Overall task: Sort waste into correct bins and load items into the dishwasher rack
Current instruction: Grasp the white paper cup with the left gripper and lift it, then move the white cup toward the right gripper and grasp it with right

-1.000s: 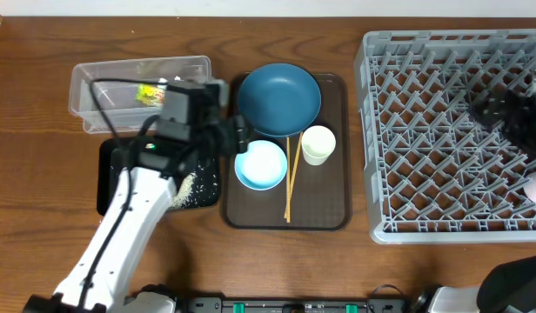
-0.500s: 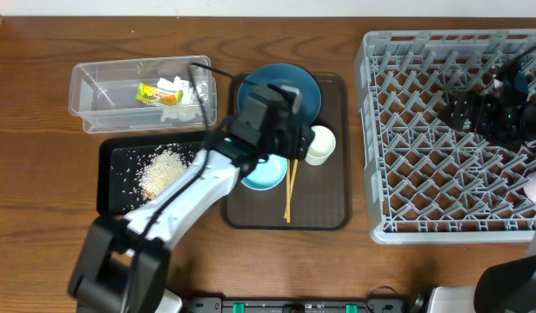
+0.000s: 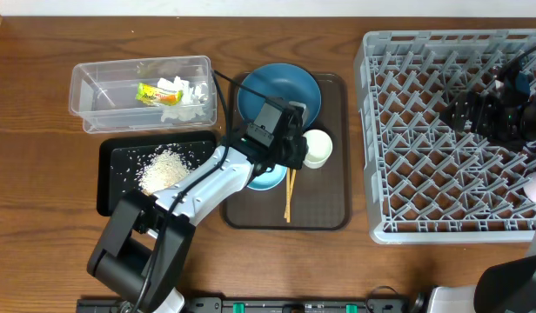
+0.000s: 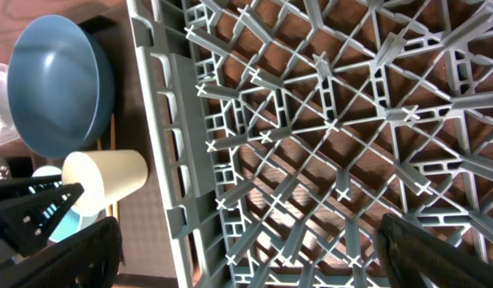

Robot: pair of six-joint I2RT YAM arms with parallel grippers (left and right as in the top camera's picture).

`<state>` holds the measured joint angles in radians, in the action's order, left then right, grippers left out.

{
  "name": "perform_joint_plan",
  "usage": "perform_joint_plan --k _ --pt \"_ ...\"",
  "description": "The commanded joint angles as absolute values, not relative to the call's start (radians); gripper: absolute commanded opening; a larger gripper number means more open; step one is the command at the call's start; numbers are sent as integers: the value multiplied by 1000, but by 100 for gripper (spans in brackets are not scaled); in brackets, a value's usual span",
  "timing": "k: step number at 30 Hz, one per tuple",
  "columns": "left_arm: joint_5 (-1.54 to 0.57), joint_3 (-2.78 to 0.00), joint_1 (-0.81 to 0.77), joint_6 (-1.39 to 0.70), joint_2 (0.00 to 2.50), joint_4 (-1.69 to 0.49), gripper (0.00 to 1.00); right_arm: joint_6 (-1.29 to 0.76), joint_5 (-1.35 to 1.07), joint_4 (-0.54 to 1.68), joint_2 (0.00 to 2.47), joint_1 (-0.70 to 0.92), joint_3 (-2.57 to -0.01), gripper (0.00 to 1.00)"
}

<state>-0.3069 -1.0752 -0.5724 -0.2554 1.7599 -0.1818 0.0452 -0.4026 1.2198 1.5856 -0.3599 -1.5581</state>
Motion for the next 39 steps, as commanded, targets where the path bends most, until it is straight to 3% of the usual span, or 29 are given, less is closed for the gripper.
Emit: perform_joint_plan --k 1,10,14,24,30,39 --pt "-294 -1084 -573 -248 1768 -199 30 61 -399 1223 1584 -352 -1555 99" --pt "-294 -1084 -573 -248 1768 -253 19 61 -399 1224 1584 -352 -1555 99" --pt "-294 -1084 -573 -248 1768 -253 7 61 -399 1225 1584 -352 -1555 99" --pt "-325 -1087 -528 -338 1627 -261 6 62 -399 1217 1584 -352 -1555 99" --pt "-540 -1087 -387 -444 1496 -278 6 149 -487 1227 1584 -347 -1553 99" --pt "-1076 -1084 -165 -548 1534 -274 6 373 -827 1194 1584 -247 -1448 99"
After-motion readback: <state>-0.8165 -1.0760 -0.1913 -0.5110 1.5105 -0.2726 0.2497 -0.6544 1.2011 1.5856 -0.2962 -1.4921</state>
